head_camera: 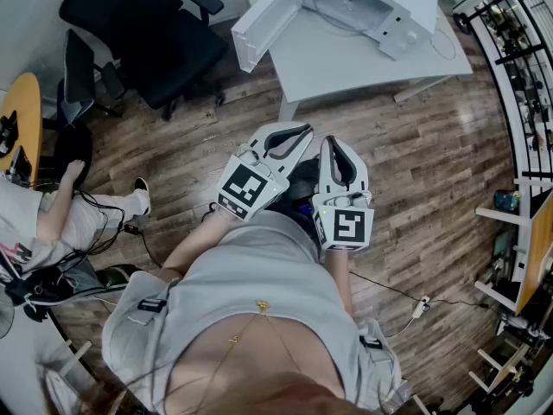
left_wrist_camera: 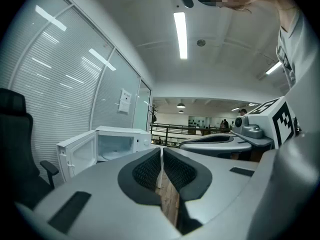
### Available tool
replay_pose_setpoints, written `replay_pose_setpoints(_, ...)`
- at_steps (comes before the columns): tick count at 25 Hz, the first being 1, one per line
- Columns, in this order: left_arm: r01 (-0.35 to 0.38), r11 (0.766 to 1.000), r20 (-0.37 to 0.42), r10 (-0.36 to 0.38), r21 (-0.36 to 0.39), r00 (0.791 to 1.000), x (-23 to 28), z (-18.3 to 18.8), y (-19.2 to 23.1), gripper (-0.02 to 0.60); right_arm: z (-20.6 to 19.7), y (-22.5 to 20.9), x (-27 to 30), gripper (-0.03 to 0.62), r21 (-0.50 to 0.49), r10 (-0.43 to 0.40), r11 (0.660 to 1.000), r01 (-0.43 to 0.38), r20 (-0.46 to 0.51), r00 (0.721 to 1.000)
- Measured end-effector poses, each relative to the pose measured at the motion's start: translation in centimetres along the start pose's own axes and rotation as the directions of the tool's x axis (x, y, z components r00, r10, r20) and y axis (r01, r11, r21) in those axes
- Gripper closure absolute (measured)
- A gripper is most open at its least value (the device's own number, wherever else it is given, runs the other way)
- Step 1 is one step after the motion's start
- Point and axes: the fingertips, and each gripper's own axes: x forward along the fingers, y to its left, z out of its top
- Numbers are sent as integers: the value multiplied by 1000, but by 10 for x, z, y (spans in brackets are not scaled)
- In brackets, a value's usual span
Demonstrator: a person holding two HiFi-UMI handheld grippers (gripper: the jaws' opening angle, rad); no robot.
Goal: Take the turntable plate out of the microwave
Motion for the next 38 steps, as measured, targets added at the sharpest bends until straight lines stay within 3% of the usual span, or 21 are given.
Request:
replay_pose_setpoints(7, -11, 1000, 10, 11, -28, 1000, 6, -3, 3, 534, -2, -4, 0, 572, 33, 28, 999, -28, 19, 999)
replay_pose_setpoints(9, -15, 999, 0, 15, -38, 1000, 9, -6, 4, 447, -5, -6, 1, 553, 36, 30, 999, -30, 15, 999)
replay_pose_setpoints(10, -15, 999, -6, 15, -45, 1000, 10, -8, 5, 442, -6, -8, 2, 511, 39, 31, 999, -32, 12, 999)
replay_pose_setpoints(24, -34, 996, -25, 32, -78, 999, 43, -11, 24, 443, -12, -41, 31, 508, 67, 49, 997, -48, -7, 999)
replay_pose_setpoints(38, -37, 995, -33, 34, -93, 999, 127, 12, 76, 443, 7, -110, 103, 508, 58, 70, 996, -71, 22, 997)
